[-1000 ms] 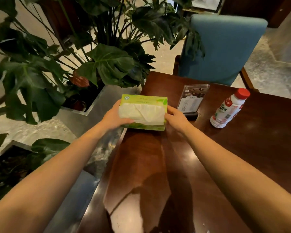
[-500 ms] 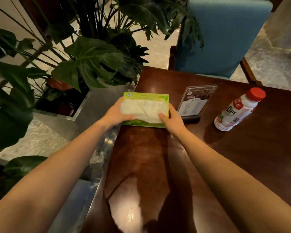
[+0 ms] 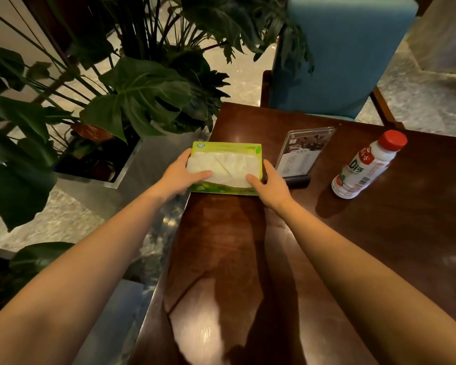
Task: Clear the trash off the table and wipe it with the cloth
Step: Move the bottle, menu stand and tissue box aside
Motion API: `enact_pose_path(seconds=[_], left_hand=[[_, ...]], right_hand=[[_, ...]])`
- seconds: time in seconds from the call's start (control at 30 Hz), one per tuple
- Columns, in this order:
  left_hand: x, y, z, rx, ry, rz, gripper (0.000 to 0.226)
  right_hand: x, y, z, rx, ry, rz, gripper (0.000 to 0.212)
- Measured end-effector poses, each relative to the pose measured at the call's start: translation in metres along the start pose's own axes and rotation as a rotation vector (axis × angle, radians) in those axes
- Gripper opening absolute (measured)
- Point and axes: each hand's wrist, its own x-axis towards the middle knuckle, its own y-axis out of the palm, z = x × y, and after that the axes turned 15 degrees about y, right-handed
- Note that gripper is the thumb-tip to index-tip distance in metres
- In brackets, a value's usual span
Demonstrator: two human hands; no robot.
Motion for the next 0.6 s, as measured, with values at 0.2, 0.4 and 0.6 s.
enact_pose_path(seconds=[0.2, 0.4, 0.6], left_hand=[[-0.016, -0.004, -0.039, 0.201, 0.015, 0.026, 0.070], [-0.038, 0.003, -0.100, 0.467, 0.092, 0.241, 0.073], [-0.070, 0.036, -0.170, 0.655, 0.262, 0.451, 0.077]], right_hand=[[-0.033, -0.025, 0.001, -0.196, -0.028, 0.031, 0.071], [-0.077, -0.066, -0.002, -0.400, -0.082, 0.070, 0.076], [-0.129, -0.124, -0.020, -0.605, -0.133, -0.019, 0.083]])
